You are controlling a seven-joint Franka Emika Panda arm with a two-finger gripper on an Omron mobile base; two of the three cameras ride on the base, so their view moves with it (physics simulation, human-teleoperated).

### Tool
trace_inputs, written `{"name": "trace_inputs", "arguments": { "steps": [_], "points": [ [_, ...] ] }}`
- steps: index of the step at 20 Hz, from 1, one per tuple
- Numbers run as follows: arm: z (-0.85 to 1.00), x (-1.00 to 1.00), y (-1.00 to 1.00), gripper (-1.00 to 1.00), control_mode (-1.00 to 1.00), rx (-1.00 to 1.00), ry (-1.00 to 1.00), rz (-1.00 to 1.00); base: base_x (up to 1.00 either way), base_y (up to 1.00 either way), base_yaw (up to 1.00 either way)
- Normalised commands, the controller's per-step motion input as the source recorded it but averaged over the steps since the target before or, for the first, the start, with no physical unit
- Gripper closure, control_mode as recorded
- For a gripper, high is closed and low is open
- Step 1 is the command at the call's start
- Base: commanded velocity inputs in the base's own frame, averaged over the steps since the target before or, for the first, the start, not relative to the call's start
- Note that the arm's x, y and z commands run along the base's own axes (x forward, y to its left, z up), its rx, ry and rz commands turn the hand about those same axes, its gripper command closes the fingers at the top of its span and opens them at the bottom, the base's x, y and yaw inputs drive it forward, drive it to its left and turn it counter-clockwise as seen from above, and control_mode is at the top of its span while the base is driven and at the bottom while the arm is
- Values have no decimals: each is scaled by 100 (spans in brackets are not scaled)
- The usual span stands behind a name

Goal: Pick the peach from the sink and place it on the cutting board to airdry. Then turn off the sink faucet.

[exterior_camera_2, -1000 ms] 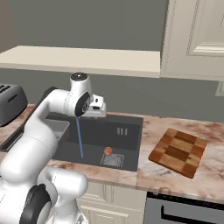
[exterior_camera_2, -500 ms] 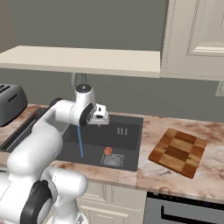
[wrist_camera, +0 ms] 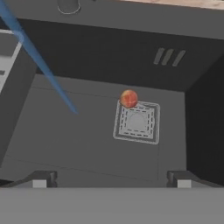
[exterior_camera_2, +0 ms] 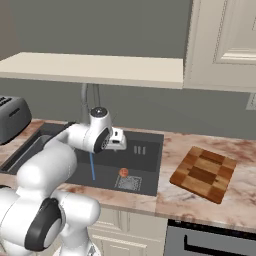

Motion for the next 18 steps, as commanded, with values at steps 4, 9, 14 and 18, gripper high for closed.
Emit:
{"name": "trace_inputs", "arguments": {
  "steps": [4, 9, 14, 18],
  "points": [
    [-27, 7, -6, -100, -100, 0, 0, 0, 0, 0, 0],
    [-27, 5, -11, -100, -100, 0, 0, 0, 0, 0, 0],
    [-25, 3, -2, -100, -100, 0, 0, 0, 0, 0, 0],
    [-23, 7, 0, -100, -100, 0, 1, 0, 0, 0, 0]
  ]
}}
